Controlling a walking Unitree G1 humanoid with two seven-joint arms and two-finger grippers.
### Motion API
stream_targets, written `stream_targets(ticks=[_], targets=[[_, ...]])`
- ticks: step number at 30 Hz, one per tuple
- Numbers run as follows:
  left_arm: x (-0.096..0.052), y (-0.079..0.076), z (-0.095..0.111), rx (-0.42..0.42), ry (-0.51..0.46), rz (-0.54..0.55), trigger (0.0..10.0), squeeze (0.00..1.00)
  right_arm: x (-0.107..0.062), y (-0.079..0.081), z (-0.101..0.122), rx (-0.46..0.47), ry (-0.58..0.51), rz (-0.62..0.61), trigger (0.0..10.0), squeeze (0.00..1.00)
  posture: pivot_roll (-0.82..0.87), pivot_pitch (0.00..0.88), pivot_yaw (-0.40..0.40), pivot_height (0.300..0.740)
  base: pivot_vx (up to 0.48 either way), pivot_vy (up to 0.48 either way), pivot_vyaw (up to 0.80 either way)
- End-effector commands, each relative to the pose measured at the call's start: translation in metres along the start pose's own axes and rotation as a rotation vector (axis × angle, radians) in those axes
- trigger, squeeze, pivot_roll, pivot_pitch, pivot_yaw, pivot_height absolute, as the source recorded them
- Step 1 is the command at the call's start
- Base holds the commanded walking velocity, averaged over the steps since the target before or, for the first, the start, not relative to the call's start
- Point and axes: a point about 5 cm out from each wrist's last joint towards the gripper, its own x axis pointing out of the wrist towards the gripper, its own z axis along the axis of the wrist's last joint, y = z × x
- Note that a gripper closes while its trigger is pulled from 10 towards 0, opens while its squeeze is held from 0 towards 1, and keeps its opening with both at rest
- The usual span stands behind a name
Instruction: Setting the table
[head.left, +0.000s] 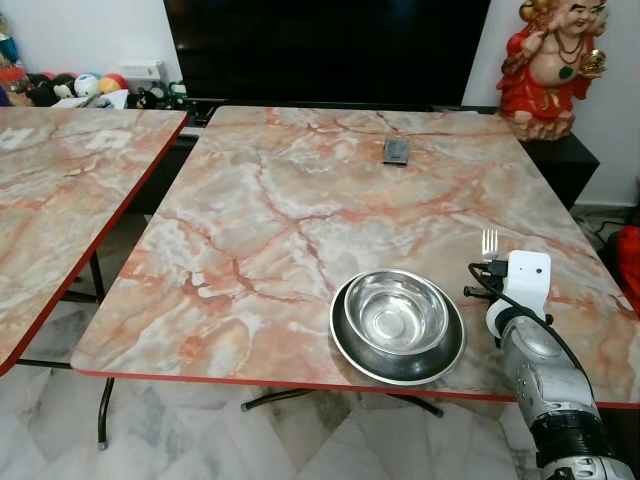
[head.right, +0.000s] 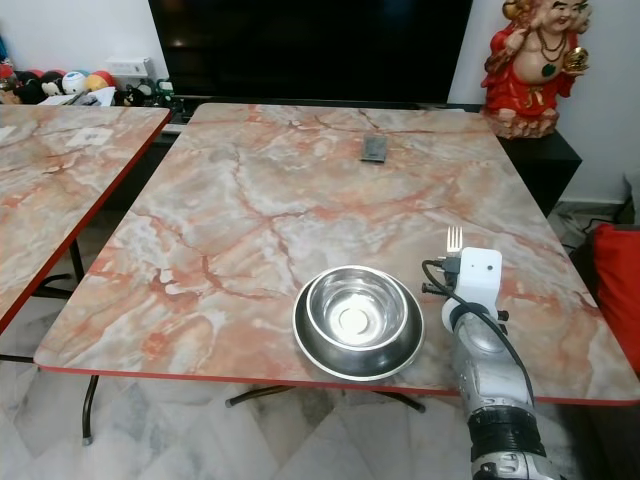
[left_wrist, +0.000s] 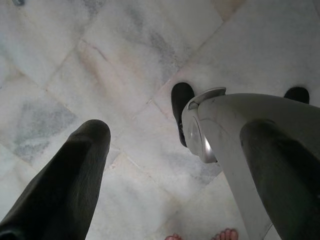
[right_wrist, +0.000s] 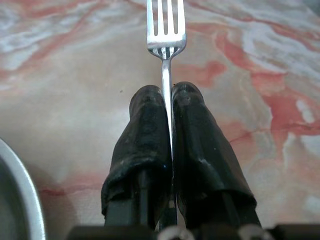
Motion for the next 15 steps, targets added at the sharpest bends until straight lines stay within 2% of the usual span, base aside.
stream_targets(ticks=[1, 11, 15], targets=[[-0.002, 0.001, -0.010, -0.003, 0.038, -0.003, 10.0, 0.00, 0.002, -0.001, 0.006, -0.004, -0.020, -0.004, 10.0, 0.00, -0.01, 0.104, 0.009, 0.740, 0.000, 0.000, 0.00], [-0.002, 0.000, -0.010, -0.002, 0.041, -0.011, 10.0, 0.00, 0.001, 0.005, -0.008, -0.005, 0.027, 0.032, 10.0, 0.00, -0.01, 0.106, 0.009, 0.740, 0.000, 0.000, 0.00], [-0.002, 0.001, -0.011, -0.002, 0.043, -0.013, 10.0, 0.00, -0.001, 0.009, -0.012, -0.036, 0.044, 0.049, 10.0, 0.00, -0.01, 0.109, 0.010, 0.740, 0.000, 0.000, 0.00]])
